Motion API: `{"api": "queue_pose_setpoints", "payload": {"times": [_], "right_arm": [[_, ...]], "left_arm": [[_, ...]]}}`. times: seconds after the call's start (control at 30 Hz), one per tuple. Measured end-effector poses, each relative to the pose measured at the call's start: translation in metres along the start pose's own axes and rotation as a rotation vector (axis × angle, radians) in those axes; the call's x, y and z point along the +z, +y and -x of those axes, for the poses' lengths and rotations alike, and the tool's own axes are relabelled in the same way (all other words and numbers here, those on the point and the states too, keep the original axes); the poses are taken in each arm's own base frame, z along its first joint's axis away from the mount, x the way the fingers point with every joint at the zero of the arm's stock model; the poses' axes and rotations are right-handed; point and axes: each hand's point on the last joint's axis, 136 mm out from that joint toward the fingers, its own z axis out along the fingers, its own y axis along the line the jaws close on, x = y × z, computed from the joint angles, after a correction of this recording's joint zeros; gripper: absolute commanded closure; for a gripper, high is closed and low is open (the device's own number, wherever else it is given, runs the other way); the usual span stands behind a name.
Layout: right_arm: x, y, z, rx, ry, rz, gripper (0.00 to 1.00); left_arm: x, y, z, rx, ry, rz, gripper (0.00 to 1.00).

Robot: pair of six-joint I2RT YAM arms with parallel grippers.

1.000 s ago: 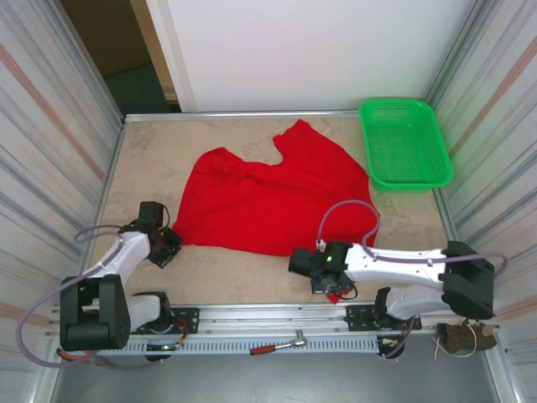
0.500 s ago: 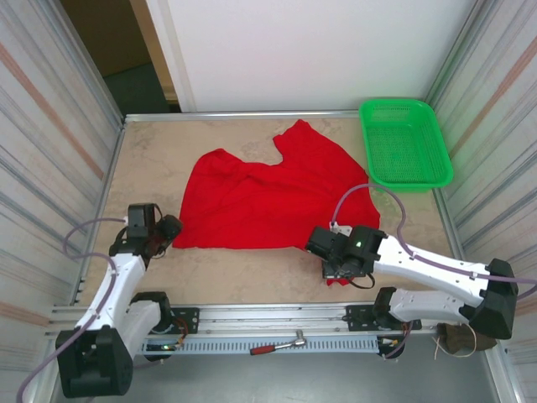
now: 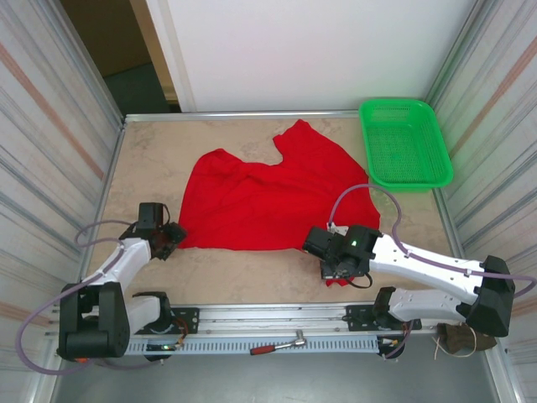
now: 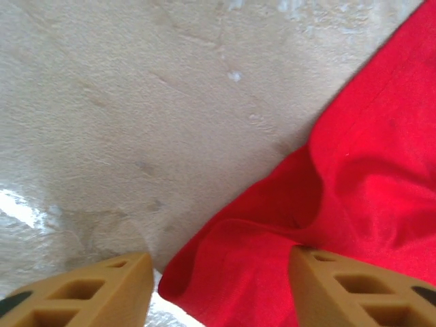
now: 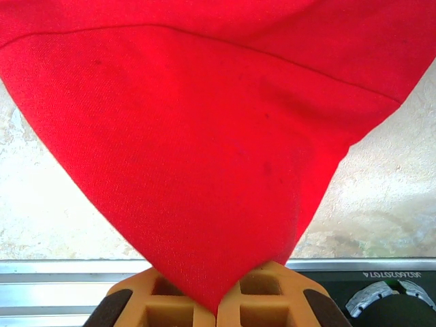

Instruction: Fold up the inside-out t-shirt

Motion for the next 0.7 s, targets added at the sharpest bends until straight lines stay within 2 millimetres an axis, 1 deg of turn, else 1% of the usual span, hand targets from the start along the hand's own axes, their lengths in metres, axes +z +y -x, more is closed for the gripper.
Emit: {"api": "queue_pose_setpoints", "payload": {"times": [0.07,0.1,0.13,0.17,0.27,0.33,0.43,0.5,0.6,0.7], "right_arm": [[0.0,0.0,0.0,-0.001,0.001,-0.002,1.0],[0.0,0.0,0.0,-0.001,0.001,-0.002,1.0],[0.0,-0.001,0.0,-0.003,0.001,-0.002,1.0],[0.0,-0.001,0.0,-0.006,0.001,-0.003,1.0],[-0.002,0.0,0.0,-0.023,0.0,-0.001,1.0],[-0.007,0.001,0.002,-0.03,-0.003,0.005,1.0],[-0.015,0.004,0.005,-0.05,-0.008,0.018,1.0],[-0.023,0.005,0.005,-0.067,-0.009,0.023,1.0],[-0.04,0.011,0.004,-0.121,-0.013,0.032,1.0],[-0.055,0.02,0.0,-0.177,-0.016,0.049,1.0]], "left_arm": [[0.002,0.004,0.001,-0.003,0.0,0.028,0.76],[0.003,0.007,0.001,0.0,0.002,0.045,0.86],[0.004,0.01,0.002,0.002,0.006,0.068,0.99],[0.005,0.01,0.003,-0.001,0.006,0.074,1.0],[0.008,-0.005,0.014,0.018,-0.019,0.029,1.0],[0.007,-0.008,0.016,0.026,-0.026,0.016,1.0],[-0.001,-0.011,0.016,0.039,-0.044,-0.014,1.0],[-0.016,-0.014,0.018,0.05,-0.08,-0.049,1.0],[-0.05,-0.022,0.024,0.062,-0.164,-0.131,1.0],[-0.076,-0.02,0.021,0.061,-0.22,-0.182,1.0]]}}
